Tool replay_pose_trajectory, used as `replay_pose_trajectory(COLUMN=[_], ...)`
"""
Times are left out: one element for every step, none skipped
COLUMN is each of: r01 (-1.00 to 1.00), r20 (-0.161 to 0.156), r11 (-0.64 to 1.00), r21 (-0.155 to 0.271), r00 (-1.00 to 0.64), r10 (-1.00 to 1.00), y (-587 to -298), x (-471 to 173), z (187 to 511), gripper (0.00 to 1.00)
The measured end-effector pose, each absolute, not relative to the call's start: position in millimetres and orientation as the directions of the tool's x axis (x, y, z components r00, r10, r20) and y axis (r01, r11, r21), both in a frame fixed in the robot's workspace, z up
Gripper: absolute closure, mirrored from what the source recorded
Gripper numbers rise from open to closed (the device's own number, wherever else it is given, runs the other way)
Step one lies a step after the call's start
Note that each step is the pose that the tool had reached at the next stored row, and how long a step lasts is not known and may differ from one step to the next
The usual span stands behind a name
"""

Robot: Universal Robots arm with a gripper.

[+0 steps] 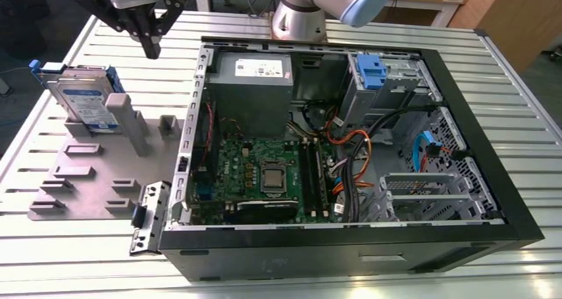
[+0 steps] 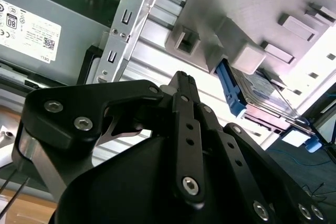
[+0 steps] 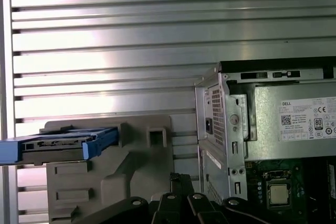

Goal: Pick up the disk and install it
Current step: 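Reach for the disk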

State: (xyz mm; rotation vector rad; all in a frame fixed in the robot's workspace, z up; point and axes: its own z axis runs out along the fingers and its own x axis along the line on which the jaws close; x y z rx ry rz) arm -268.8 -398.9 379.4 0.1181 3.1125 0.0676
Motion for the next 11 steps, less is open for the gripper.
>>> replay_pose_trajectory(r01=[0.075, 0.075, 0.075, 0.075, 0.075, 0.075, 0.075, 0.075, 0.075, 0.075, 0.075], r20=[-0.025, -0.024, -0.024, -0.024, -0.025, -0.025, -0.025, -0.025, -0.024, -0.024, -0.024], r11=[0.996, 0.996, 0.996, 0.996, 0.996, 0.996, 0.996, 0.996, 0.996, 0.996, 0.996], r21=[0.044, 0.044, 0.044, 0.044, 0.044, 0.044, 0.044, 0.044, 0.044, 0.044, 0.044], r00=[-0.997, -0.997, -0.997, -0.997, -0.997, -0.997, -0.997, -0.997, -0.997, -0.997, -0.997], r10=[0.076, 0.076, 0.076, 0.076, 0.076, 0.076, 0.076, 0.076, 0.076, 0.076, 0.076], y=[-398.9, -398.9, -398.9, -398.9, -399.0, -398.9, -398.9, -398.9, -398.9, -398.9, -398.9], x=[-269.9, -271.0, -272.0, -273.1, -273.9, -274.7, -275.3, -275.7, -275.9, -276.1, -276.3], z=[379.1, 379.0, 378.8, 378.7, 378.5, 378.4, 378.3, 378.2, 378.3, 378.3, 378.3], gripper=[0.89, 0.89, 0.89, 0.89, 0.89, 0.89, 0.89, 0.89, 0.89, 0.89, 0.89])
